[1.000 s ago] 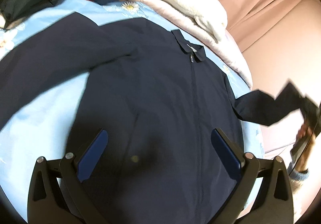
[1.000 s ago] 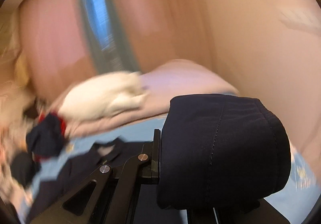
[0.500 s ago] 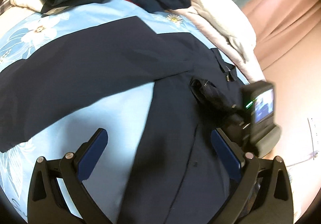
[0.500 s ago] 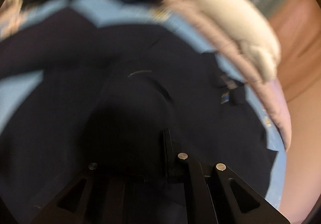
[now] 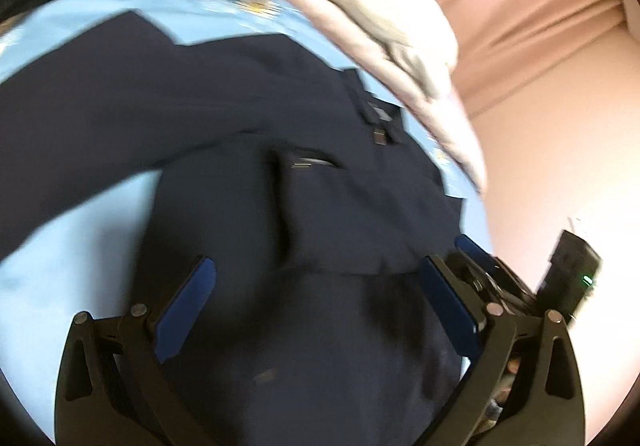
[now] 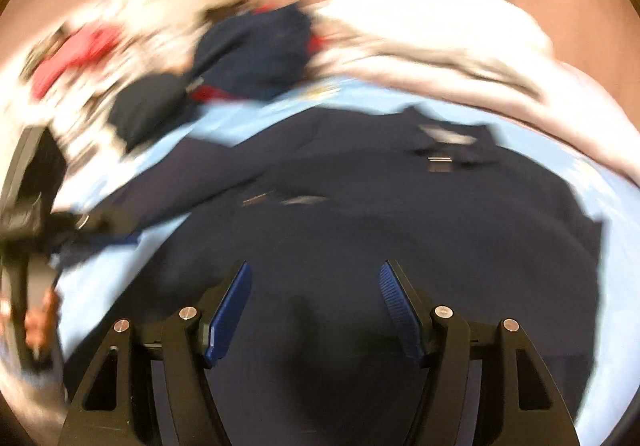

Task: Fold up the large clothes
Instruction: 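Fold the held sleeve across the jacket body toward the other sleeve with the right tool, then grasp the other sleeve cuff with the left tool, then fold the held sleeve across the jacket body with the left tool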

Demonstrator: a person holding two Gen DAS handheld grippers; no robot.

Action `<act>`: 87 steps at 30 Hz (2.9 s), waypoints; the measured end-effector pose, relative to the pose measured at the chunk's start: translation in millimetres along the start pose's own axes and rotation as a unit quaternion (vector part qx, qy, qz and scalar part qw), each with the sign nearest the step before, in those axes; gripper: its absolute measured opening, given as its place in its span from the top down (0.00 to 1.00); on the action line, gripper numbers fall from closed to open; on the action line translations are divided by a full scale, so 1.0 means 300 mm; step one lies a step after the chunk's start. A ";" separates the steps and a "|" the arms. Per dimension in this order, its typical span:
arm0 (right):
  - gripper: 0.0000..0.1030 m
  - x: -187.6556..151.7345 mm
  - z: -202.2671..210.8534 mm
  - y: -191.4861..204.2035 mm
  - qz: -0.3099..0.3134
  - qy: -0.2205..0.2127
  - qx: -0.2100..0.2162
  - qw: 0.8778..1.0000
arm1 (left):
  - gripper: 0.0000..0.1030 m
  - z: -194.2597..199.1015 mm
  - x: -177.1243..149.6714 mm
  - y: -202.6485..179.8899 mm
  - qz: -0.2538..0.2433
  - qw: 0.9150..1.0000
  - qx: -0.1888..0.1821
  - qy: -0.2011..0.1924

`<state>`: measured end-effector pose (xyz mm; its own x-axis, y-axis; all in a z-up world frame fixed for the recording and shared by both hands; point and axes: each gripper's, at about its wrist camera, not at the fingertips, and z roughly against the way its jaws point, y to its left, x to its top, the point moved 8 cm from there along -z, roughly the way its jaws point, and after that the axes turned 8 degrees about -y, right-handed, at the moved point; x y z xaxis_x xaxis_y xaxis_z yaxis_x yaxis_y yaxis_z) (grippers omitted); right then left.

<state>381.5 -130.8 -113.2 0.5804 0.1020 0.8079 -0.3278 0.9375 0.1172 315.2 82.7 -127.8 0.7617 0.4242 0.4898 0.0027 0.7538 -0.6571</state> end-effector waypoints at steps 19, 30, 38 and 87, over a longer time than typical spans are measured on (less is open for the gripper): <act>0.67 -0.193 -0.089 -0.518 -0.111 0.039 -0.183 0.976 | 0.37 -0.246 0.021 0.098 0.005 0.998 0.064 0.018; 0.53 -0.235 0.216 -0.321 -0.140 -0.042 -0.082 0.986 | 0.13 0.440 -0.091 0.560 0.210 0.963 0.075 -0.150; 0.52 -0.282 0.294 -0.200 -0.149 -0.057 -0.040 0.986 | 0.13 0.622 -0.180 0.774 0.336 0.913 0.056 -0.227; 0.50 -0.461 0.481 -0.302 -0.246 -0.130 -0.045 0.960 | 0.88 -0.383 -0.088 -0.556 -0.273 0.953 0.125 -0.045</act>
<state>223.3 -277.7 -152.2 0.4395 -0.4354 0.7857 0.0107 0.8771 0.4802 369.1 -111.9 -97.0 0.6331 -0.0323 0.7734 0.2188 0.9658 -0.1388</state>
